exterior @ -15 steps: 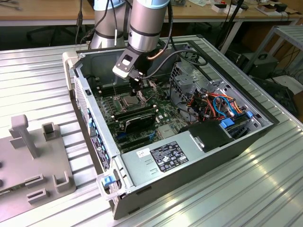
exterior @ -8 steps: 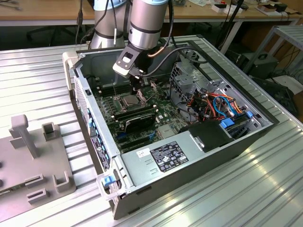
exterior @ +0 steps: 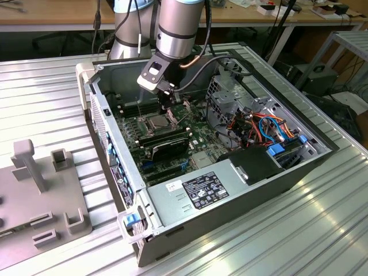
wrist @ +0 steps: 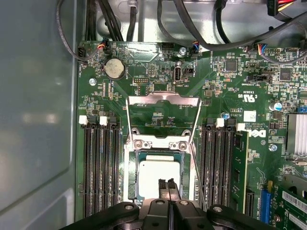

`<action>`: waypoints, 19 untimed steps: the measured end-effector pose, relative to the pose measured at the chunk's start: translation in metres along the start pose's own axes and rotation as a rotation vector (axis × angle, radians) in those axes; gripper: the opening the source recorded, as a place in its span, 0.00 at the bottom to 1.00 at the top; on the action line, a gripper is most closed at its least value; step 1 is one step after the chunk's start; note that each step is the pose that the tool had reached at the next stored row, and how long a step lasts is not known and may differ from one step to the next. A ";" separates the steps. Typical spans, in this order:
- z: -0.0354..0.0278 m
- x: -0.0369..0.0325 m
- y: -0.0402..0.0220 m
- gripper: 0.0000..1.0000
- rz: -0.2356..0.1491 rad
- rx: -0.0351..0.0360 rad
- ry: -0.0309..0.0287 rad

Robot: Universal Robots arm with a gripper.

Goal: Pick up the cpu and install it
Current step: 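Close the cpu cover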

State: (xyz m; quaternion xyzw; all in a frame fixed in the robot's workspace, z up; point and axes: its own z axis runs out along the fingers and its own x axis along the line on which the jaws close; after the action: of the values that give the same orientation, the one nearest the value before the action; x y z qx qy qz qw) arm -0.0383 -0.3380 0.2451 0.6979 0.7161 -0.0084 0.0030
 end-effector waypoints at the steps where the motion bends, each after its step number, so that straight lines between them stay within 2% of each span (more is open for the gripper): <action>1: -0.0006 0.0000 0.0000 0.11 0.000 -0.0005 0.0002; 7: -0.0014 0.0001 -0.0004 0.11 0.000 -0.0100 0.0003; 13: -0.0015 0.0000 0.0004 0.11 0.000 -0.0103 0.0001; 15: -0.0015 -0.0001 0.0065 0.11 0.000 -0.0103 0.0001; 17: -0.0015 -0.0002 0.0072 0.11 0.000 -0.0104 0.0003; 18: -0.0021 -0.0001 0.0072 0.11 0.000 -0.0103 0.0001; 19: -0.0060 -0.0002 0.0072 0.11 0.000 -0.0103 0.0001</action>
State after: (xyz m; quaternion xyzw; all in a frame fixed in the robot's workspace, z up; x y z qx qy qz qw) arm -0.0310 -0.3379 0.2511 0.6979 0.7161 -0.0046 0.0065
